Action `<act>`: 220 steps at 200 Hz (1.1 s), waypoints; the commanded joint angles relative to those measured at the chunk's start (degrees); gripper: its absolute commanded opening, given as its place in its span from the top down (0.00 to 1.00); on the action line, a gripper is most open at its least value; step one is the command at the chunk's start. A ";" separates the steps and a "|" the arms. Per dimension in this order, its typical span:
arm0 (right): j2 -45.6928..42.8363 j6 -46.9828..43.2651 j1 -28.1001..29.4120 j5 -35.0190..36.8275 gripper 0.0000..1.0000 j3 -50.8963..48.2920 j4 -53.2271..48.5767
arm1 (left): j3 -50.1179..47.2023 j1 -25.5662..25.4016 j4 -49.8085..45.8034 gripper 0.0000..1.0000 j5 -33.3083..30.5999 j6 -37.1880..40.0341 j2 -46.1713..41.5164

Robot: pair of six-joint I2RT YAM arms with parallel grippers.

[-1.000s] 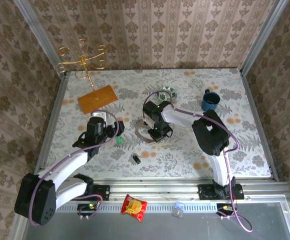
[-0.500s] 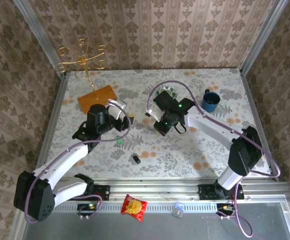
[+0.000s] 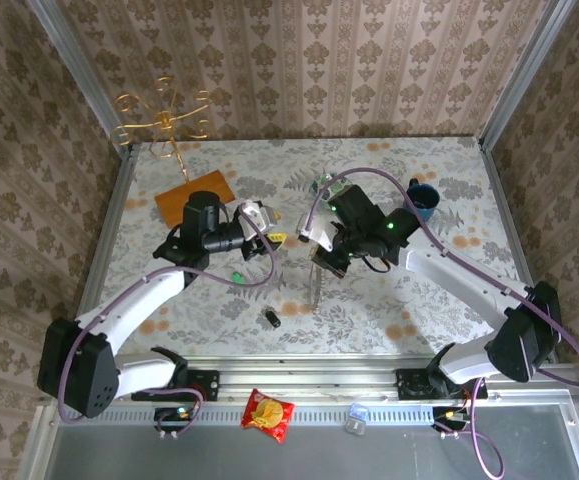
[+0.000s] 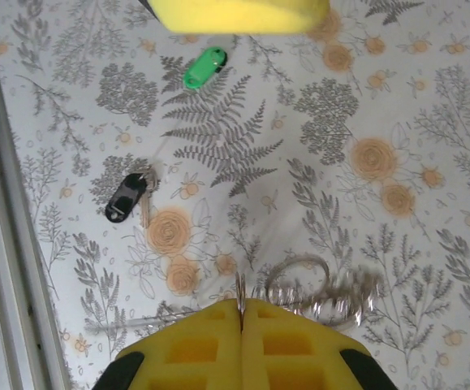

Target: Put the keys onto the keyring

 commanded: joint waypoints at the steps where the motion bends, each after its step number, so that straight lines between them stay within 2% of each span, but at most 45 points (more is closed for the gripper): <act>1: -3.89 -0.18 -1.20 -6.80 1.00 -2.94 7.63 | -2.60 -0.52 5.37 0.60 11.51 0.46 1.33; 34: -7.30 -1.89 -1.96 -10.96 1.00 -8.16 15.18 | -4.57 -1.54 9.94 0.64 17.53 -2.23 3.34; 70: -7.46 -2.38 -2.11 -11.90 1.00 -9.13 17.03 | -5.48 -2.73 10.52 0.66 19.67 -2.70 4.20; 85: -7.40 -2.05 -2.12 -12.01 1.00 -9.34 17.76 | -5.97 -3.07 11.16 0.66 18.88 -2.64 4.05; 112: -7.76 -2.20 -2.05 -10.84 1.00 -9.77 18.41 | -9.12 -3.16 14.64 0.59 13.91 -2.14 1.75; 153: -7.79 -3.53 -1.96 -11.78 1.00 -10.38 18.95 | -9.48 -4.17 9.31 0.64 12.84 0.49 -0.01; 220: -7.56 -7.90 -1.00 -11.91 1.00 -10.43 18.48 | -8.62 -5.15 10.17 0.71 13.70 -0.14 1.31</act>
